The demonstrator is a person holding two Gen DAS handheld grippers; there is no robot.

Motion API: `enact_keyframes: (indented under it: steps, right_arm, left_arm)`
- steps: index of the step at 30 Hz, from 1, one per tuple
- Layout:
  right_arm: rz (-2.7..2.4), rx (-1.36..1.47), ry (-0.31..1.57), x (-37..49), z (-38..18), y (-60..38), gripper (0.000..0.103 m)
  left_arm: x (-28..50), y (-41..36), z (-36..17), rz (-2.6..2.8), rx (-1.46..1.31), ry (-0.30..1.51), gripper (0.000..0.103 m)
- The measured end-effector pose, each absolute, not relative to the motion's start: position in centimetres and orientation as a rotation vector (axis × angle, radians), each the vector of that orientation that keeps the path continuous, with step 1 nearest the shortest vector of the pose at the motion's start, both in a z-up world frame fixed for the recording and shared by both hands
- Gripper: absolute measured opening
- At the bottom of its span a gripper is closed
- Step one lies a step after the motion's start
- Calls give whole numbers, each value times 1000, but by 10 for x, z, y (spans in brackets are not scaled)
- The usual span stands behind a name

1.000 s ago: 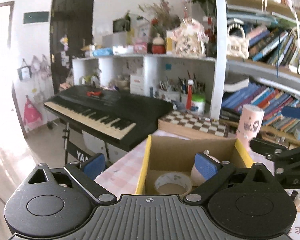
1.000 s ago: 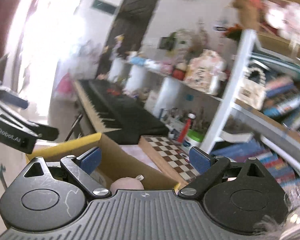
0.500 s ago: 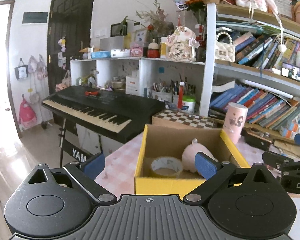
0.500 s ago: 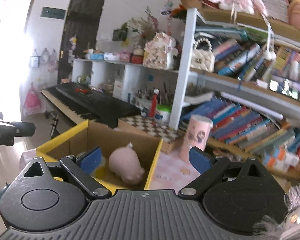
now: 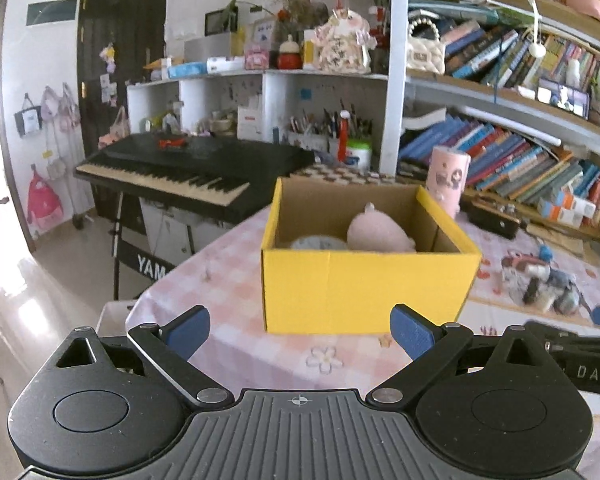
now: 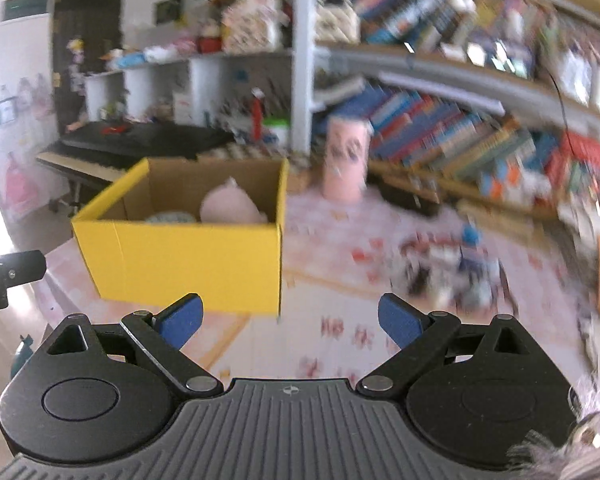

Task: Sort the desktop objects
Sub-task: 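Withdraw both tools from the box back over the table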

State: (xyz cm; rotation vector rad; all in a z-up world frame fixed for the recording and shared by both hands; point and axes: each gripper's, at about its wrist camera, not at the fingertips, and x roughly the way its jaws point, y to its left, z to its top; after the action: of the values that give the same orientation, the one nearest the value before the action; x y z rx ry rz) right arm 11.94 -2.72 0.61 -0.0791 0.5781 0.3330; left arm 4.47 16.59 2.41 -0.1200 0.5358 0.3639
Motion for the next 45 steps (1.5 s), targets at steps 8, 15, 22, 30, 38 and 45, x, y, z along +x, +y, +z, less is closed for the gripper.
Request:
enact_keyframes:
  steps: [8, 15, 22, 30, 38, 45]
  right_arm:
    - [286, -64, 690, 94, -13, -33, 95]
    - [285, -82, 721, 81, -18, -34, 95]
    - [280, -92, 732, 71, -19, -38, 95]
    - [247, -83, 751, 62, -24, -47, 95]
    - [213, -67, 778, 55, -30, -59, 95]
    - [146, -48, 788, 50, -32, -74, 96]
  left_arm:
    - [39, 156, 2, 342, -94, 657, 98]
    - [30, 149, -7, 319, -94, 703, 98]
    - [25, 140, -12, 283, -85, 731, 98]
    - [24, 125, -18, 231, -57, 755, 99]
    - [24, 114, -22, 171, -34, 772, 99]
    - [35, 101, -23, 101, -18, 773, 99]
